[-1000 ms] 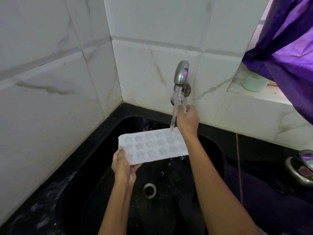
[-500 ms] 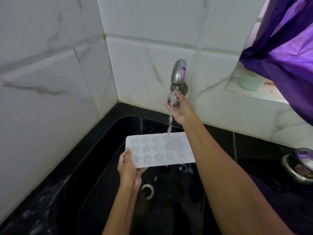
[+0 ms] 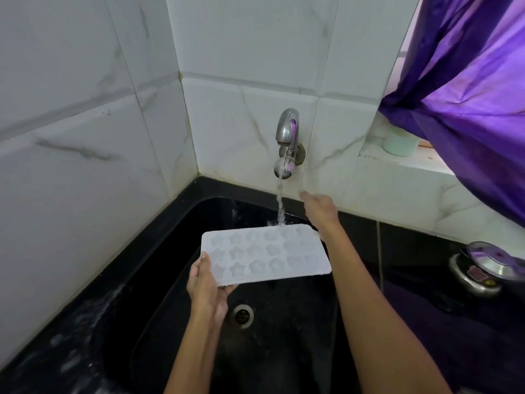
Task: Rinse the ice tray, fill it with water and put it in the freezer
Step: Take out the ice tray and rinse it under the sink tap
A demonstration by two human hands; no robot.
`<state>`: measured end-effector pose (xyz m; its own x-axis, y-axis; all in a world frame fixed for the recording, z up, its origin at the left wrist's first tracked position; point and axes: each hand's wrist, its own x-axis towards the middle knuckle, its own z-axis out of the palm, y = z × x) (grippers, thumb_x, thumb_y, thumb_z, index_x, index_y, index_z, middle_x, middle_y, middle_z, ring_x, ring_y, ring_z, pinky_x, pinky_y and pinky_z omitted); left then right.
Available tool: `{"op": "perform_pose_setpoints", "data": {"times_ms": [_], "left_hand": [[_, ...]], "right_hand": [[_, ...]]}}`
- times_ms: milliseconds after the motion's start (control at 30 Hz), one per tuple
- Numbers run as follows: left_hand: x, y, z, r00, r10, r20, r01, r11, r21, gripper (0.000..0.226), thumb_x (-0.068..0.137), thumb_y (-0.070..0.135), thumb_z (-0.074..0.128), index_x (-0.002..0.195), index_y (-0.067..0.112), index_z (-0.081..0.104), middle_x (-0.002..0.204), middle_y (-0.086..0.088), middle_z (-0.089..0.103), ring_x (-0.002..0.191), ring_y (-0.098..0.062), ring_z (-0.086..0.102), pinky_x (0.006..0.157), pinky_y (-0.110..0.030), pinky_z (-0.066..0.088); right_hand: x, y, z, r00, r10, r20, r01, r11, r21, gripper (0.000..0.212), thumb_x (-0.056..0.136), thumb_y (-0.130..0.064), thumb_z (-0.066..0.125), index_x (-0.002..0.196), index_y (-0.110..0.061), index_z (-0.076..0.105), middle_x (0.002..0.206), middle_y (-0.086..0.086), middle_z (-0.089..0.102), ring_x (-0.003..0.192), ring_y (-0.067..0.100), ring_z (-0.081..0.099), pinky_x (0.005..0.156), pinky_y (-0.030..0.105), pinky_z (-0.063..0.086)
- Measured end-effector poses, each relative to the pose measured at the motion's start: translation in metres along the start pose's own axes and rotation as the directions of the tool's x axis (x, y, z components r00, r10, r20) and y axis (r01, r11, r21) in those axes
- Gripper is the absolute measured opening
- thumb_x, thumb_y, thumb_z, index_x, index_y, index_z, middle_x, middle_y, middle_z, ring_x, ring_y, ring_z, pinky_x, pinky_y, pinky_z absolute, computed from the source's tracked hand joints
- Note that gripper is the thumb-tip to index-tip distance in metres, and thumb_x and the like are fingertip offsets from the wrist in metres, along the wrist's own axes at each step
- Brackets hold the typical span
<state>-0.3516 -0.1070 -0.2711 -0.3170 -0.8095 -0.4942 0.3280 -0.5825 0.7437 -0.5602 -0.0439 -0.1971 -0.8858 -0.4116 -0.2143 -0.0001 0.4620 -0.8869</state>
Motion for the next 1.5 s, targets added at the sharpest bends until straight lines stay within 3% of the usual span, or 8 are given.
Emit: {"op": "perform_pose_setpoints", "data": {"times_ms": [133, 300, 500, 800, 1000, 1167, 1300, 1500], "left_hand": [[-0.024, -0.001, -0.015, 1.0, 0.008, -0.022, -0.008, 1.0, -0.017, 0.016, 0.098, 0.033, 0.046, 0.1, 0.022, 0.057, 0.107, -0.009, 0.065, 0.097, -0.028, 0.064, 0.066, -0.045, 0.054], [-0.06, -0.01, -0.033, 0.999, 0.002, -0.039, -0.004, 0.999, -0.039, 0.027, 0.099, 0.033, 0.045, 0.119, 0.017, 0.052, 0.105, -0.01, 0.064, 0.095, -0.029, 0.063, 0.067, -0.045, 0.054], [-0.094, -0.03, -0.055, 0.999, -0.036, -0.04, 0.034, 0.998, -0.046, 0.036, 0.097, 0.034, 0.048, 0.126, 0.012, 0.05, 0.111, -0.013, 0.064, 0.097, -0.032, 0.063, 0.065, -0.046, 0.053], [-0.121, -0.032, -0.069, 0.975, -0.094, 0.201, 0.103, 0.994, -0.035, 0.053, 0.096, 0.055, 0.032, 0.118, 0.014, 0.058, 0.11, -0.017, 0.068, 0.104, -0.04, 0.062, 0.089, -0.059, 0.048], [-0.124, -0.037, -0.072, 0.994, -0.068, 0.087, 0.075, 0.994, -0.08, 0.045, 0.098, 0.048, 0.037, 0.11, 0.01, 0.057, 0.108, -0.015, 0.067, 0.098, -0.033, 0.064, 0.072, -0.049, 0.052], [-0.13, -0.038, -0.068, 0.998, -0.064, 0.009, 0.064, 0.994, -0.093, 0.038, 0.098, 0.044, 0.04, 0.096, 0.011, 0.057, 0.098, -0.014, 0.066, 0.089, -0.033, 0.064, 0.068, -0.051, 0.052], [-0.131, -0.039, -0.069, 0.999, -0.034, 0.011, 0.035, 0.997, -0.063, 0.04, 0.099, 0.045, 0.037, 0.098, 0.011, 0.058, 0.099, -0.013, 0.067, 0.091, -0.032, 0.064, 0.066, -0.049, 0.052], [-0.137, -0.037, -0.069, 1.0, -0.026, 0.002, 0.026, 0.999, -0.044, 0.039, 0.099, 0.044, 0.037, 0.097, 0.011, 0.058, 0.098, -0.012, 0.067, 0.09, -0.031, 0.064, 0.067, -0.049, 0.052]], "right_hand": [[-0.045, 0.048, -0.031, 1.0, 0.021, 0.019, -0.018, 0.988, -0.153, 0.058, 0.093, -0.058, 0.043, 0.094, -0.004, 0.065, 0.088, 0.006, 0.06, 0.094, 0.028, 0.06, 0.083, 0.033, 0.045], [-0.105, 0.09, -0.038, 0.94, 0.218, 0.263, -0.272, 0.943, 0.192, 0.049, 0.095, -0.059, 0.038, 0.095, -0.02, 0.067, 0.093, 0.004, 0.072, 0.087, 0.02, 0.067, 0.067, 0.034, 0.058], [-0.142, 0.127, -0.031, 0.995, 0.087, 0.042, -0.094, 0.971, 0.218, 0.039, 0.102, -0.038, 0.036, 0.102, -0.009, 0.063, 0.093, 0.011, 0.067, 0.067, 0.017, 0.061, 0.048, 0.026, 0.048], [-0.162, 0.142, -0.039, 0.999, 0.042, 0.021, -0.046, 0.963, 0.265, 0.039, 0.103, -0.033, 0.035, 0.097, -0.008, 0.065, 0.092, 0.013, 0.068, 0.074, 0.024, 0.064, 0.043, 0.024, 0.048], [-0.164, 0.134, -0.054, 0.995, -0.003, 0.101, -0.004, 0.998, 0.063, 0.039, 0.103, -0.033, 0.034, 0.095, -0.007, 0.063, 0.094, 0.007, 0.064, 0.089, 0.025, 0.064, 0.065, 0.036, 0.058], [-0.163, 0.123, -0.062, 0.983, -0.176, 0.053, 0.183, 0.898, -0.399, 0.036, 0.102, -0.021, 0.035, 0.136, -0.024, 0.046, 0.132, 0.006, 0.051, 0.121, 0.027, 0.047, 0.096, 0.039, 0.037], [-0.162, 0.111, -0.057, 0.935, -0.35, 0.059, 0.306, 0.709, -0.635, 0.055, 0.088, 0.004, 0.045, 0.127, -0.034, 0.054, 0.153, 0.005, 0.025, 0.143, 0.023, 0.016, 0.114, 0.054, 0.01], [-0.163, 0.101, -0.058, 0.924, -0.336, 0.182, 0.345, 0.53, -0.775, 0.054, 0.083, 0.004, 0.053, 0.116, -0.037, 0.064, 0.159, 0.01, 0.012, 0.147, 0.034, -0.011, 0.112, 0.064, -0.009]]}}
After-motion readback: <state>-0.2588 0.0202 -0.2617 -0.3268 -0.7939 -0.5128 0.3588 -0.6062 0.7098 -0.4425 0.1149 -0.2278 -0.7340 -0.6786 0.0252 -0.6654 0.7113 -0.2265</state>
